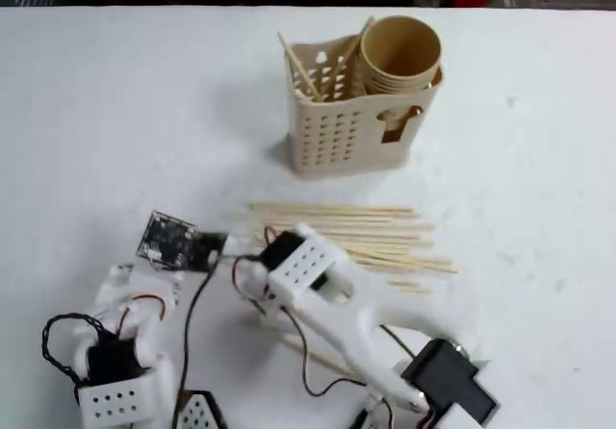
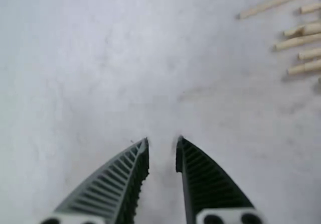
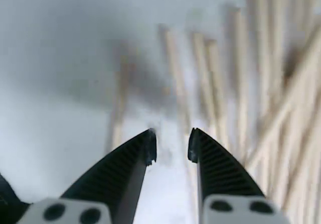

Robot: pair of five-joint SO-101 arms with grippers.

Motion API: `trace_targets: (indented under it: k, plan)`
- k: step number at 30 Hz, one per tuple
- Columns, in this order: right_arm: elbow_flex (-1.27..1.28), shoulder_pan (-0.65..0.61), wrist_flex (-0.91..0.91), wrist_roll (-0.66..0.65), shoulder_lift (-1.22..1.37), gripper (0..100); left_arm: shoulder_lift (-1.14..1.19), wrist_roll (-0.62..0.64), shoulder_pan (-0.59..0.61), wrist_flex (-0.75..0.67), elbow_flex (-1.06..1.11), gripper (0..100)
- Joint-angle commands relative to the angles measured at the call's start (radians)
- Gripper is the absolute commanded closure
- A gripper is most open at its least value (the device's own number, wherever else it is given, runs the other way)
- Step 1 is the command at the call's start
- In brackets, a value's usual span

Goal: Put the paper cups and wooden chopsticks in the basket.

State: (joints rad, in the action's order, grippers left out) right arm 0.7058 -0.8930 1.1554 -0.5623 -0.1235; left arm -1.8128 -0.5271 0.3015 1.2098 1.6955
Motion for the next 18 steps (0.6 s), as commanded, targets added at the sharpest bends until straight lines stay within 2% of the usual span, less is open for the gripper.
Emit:
trace_targets:
  k: [1, 7, 18]
  plan:
    - [0.008, -0.077, -0.007, 0.002, -0.044, 87.9, -0.010, -0.008, -0.013, 0.009, -0.003, 89]
    - [0.009, -0.137, -0.022, 0.017, -0.038, 87.9, -0.010, -0.008, -0.013, 0.009, -0.003, 89]
    - [0.021, -0.156, -0.048, 0.333, 0.002, 87.9, -0.010, -0.008, -0.013, 0.009, -0.003, 89]
